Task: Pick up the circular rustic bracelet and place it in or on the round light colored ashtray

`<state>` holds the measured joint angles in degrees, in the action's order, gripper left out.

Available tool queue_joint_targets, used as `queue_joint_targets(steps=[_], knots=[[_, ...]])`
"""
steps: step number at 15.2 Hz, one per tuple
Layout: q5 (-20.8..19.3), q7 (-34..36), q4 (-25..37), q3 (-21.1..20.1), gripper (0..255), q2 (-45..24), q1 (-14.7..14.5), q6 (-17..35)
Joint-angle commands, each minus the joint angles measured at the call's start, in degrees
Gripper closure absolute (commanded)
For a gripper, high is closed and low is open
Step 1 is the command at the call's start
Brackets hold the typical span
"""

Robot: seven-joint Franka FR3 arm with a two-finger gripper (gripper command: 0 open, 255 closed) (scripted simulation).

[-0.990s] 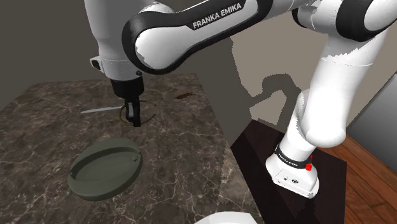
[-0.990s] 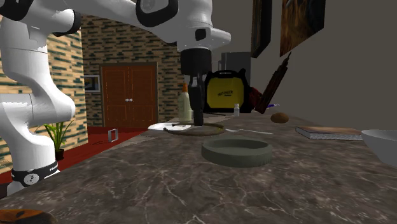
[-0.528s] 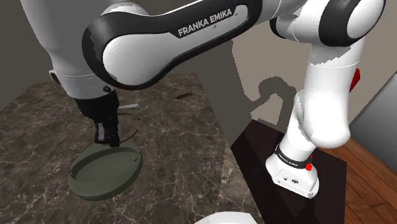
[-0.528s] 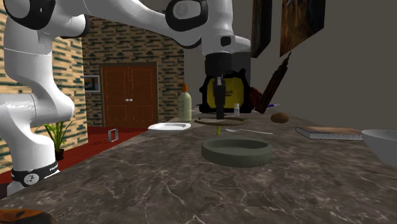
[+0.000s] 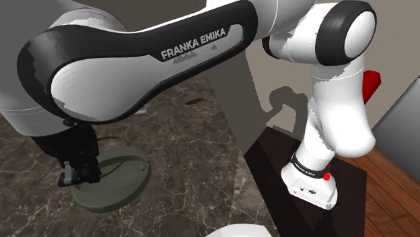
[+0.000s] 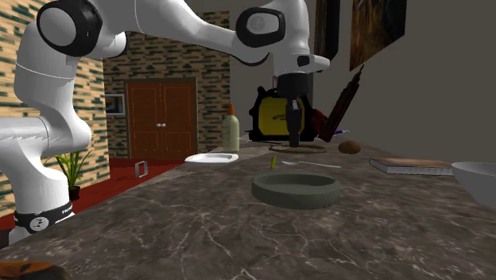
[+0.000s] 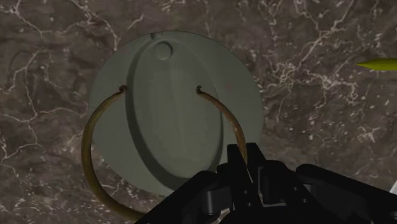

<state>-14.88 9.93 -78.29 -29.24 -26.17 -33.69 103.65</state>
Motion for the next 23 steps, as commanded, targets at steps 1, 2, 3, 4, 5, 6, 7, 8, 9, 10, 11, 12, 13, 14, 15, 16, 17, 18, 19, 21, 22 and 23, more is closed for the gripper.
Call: queue_joint_targets(steps=[1,2,3,4,5,6,7,8,9,10,11,12,13,14,15,16,17,18,19,21,22,23], knots=[[-0.1,0.2,-1.1,0.1,255,-0.2,0.1,1.3],[-0.2,0.3,-1.9,0.1,255,-0.2,0.1,2.0],[-0.3,0.4,-2.5,0.1,255,-0.3,0.2,2.7],[-0.3,0.5,-3.2,0.2,255,-0.3,0.3,3.5],[-0.4,0.6,-3.9,0.2,255,-0.4,0.3,4.2],[-0.5,0.7,-4.5,0.3,255,-0.5,0.4,4.9],[-0.6,0.8,-5.1,0.3,255,-0.7,0.4,5.6],[-0.7,0.9,-5.7,0.4,255,-0.8,0.5,6.3],[-0.8,1.0,-6.3,0.4,255,-0.9,0.5,7.0],[-0.9,1.1,-6.8,0.5,255,-1.1,0.5,7.7],[-1.0,1.2,-7.3,0.6,255,-1.3,0.5,8.3],[-1.3,1.4,-8.2,0.7,255,-1.6,0.6,9.5],[-1.2,1.4,-8.2,0.7,255,-1.6,0.6,9.5],[-1.3,1.4,-8.2,0.7,255,-1.6,0.6,9.5],[-1.3,1.4,-8.2,0.7,255,-1.6,0.6,9.5],[-1.3,1.4,-8.2,0.7,255,-1.6,0.6,9.5],[-1.3,1.4,-8.2,0.7,255,-1.6,0.6,9.5],[-1.3,1.4,-8.2,0.7,255,-1.6,0.6,9.5],[-1.3,1.4,-8.2,0.7,255,-1.6,0.6,9.5],[-1.2,1.4,-8.4,0.6,0,-1.4,0.6,9.5],[-1.1,1.4,-8.7,0.6,0,-1.2,0.7,9.5],[-1.1,1.3,-8.8,0.6,0,-1.1,0.8,9.6]])
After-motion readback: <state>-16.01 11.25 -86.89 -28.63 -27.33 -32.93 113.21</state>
